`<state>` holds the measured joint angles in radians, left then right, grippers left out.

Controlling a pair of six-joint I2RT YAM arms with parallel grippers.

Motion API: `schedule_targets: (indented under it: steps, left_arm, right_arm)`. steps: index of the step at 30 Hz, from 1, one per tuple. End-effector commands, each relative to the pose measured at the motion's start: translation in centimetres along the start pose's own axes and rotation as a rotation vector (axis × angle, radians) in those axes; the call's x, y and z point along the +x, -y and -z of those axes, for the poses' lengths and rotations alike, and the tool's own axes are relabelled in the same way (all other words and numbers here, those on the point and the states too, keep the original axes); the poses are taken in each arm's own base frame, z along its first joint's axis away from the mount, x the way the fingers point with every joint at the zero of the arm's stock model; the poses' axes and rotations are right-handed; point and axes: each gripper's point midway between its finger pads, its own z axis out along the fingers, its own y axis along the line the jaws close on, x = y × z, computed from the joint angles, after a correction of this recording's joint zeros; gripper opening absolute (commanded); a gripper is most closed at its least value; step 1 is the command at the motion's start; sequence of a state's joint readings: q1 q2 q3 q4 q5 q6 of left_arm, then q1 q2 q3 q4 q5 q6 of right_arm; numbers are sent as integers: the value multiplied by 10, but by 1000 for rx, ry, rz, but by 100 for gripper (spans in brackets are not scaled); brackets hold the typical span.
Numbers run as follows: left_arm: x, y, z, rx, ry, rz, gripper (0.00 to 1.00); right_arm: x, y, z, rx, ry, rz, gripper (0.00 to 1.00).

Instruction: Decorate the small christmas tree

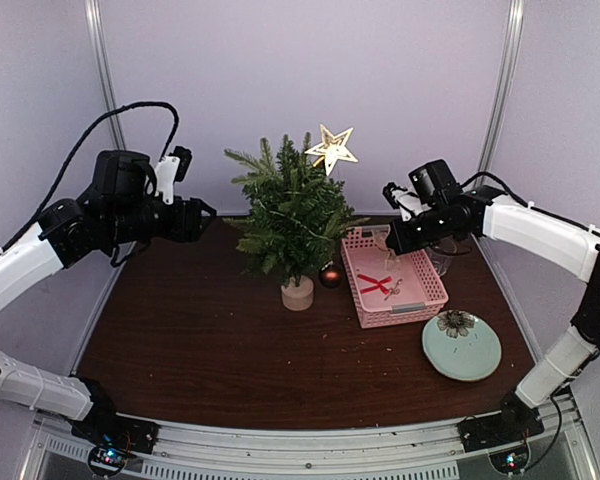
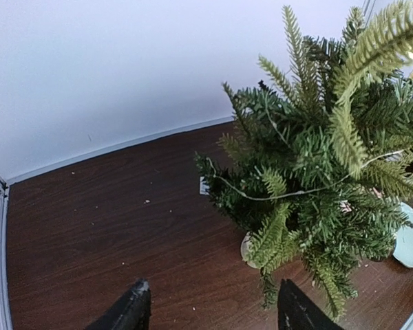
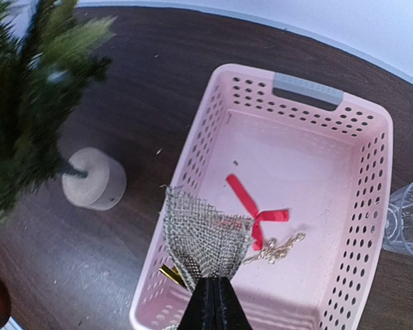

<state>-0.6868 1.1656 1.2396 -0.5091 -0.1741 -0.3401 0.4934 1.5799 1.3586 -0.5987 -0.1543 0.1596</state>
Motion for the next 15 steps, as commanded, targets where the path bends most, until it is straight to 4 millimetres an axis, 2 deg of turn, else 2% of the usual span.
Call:
schedule_targets:
  steps: [1, 4, 7, 12, 15]
  left_arm:
    - [15, -3, 6, 13, -31, 56, 62]
    - [26, -5, 8, 8, -58, 78, 62]
    - [36, -9, 9, 0, -85, 109, 62]
    - [54, -17, 2, 3, -156, 209, 61]
    - [58, -6, 0, 103, -168, 257, 58]
  right_arm:
    - [16, -19, 40, -2, -8, 90, 0]
    - [29, -33, 66, -29, 0, 142, 0]
    - [50, -64, 86, -71, -10, 261, 0]
    - [77, -107, 104, -125, -4, 367, 0]
    - [79, -129, 113, -139, 19, 430, 0]
